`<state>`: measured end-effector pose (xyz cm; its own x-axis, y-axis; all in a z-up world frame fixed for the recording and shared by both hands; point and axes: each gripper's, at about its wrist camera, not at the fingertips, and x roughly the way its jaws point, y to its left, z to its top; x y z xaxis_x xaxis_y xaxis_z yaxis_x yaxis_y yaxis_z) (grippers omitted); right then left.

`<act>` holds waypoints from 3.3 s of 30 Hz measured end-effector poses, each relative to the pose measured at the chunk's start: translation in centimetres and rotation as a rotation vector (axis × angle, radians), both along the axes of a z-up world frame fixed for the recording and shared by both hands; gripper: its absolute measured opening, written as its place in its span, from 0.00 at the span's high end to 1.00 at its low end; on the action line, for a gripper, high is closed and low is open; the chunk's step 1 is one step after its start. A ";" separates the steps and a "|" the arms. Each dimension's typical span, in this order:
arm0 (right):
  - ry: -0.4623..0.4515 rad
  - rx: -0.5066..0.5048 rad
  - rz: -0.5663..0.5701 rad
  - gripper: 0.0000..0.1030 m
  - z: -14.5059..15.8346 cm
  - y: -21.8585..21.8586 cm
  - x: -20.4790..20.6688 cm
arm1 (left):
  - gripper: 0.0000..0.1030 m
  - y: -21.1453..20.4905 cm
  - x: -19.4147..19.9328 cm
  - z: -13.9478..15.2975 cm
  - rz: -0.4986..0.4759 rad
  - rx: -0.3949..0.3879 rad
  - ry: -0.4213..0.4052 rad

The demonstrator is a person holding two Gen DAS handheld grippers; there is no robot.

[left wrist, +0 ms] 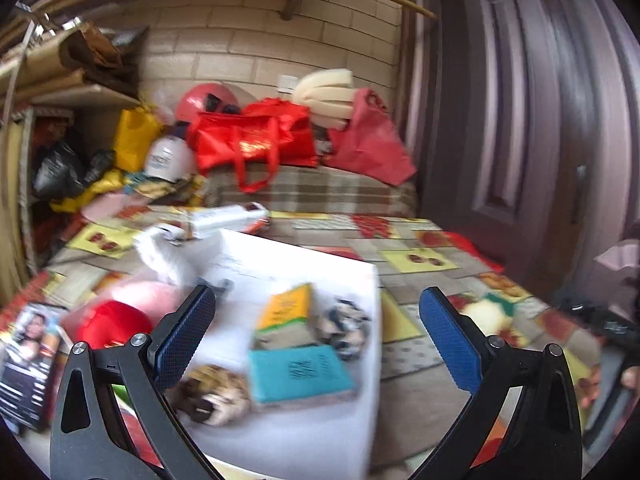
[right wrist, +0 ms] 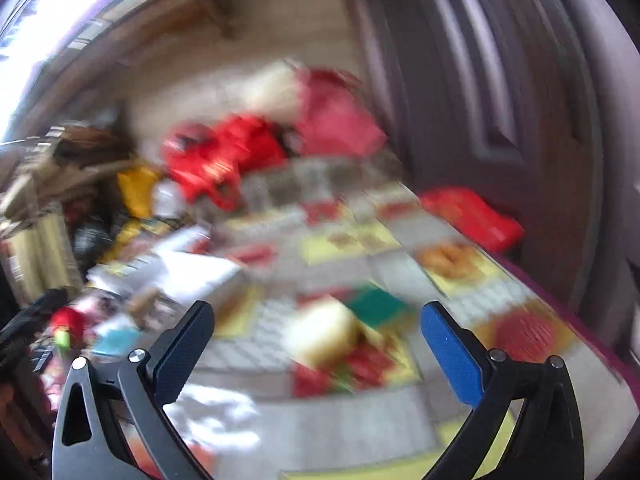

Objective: Organize soft objects
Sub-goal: 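Move both open tools from the box toward the foam block and sponge, then grasp the white hexagonal foam block with the left tool while the right tool grasps the green sponge, then carry the white foam block and green sponge over the white box with both tools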

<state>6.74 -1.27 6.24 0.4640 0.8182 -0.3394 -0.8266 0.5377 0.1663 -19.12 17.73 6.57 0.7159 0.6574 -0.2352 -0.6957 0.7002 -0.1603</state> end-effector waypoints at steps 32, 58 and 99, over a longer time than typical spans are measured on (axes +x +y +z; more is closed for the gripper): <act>0.158 -0.401 0.042 0.00 -3.5 2.0 9.9 | 0.01 -3.8 16.6 -2.5 -0.408 -0.114 0.392; 0.079 -0.552 0.222 0.00 -4.5 7.7 9.3 | 0.40 -1.3 24.1 -4.4 -0.361 -0.197 0.533; -0.159 0.032 0.081 0.60 1.3 0.7 -0.1 | 0.40 -6.0 14.5 0.0 -0.145 0.110 0.190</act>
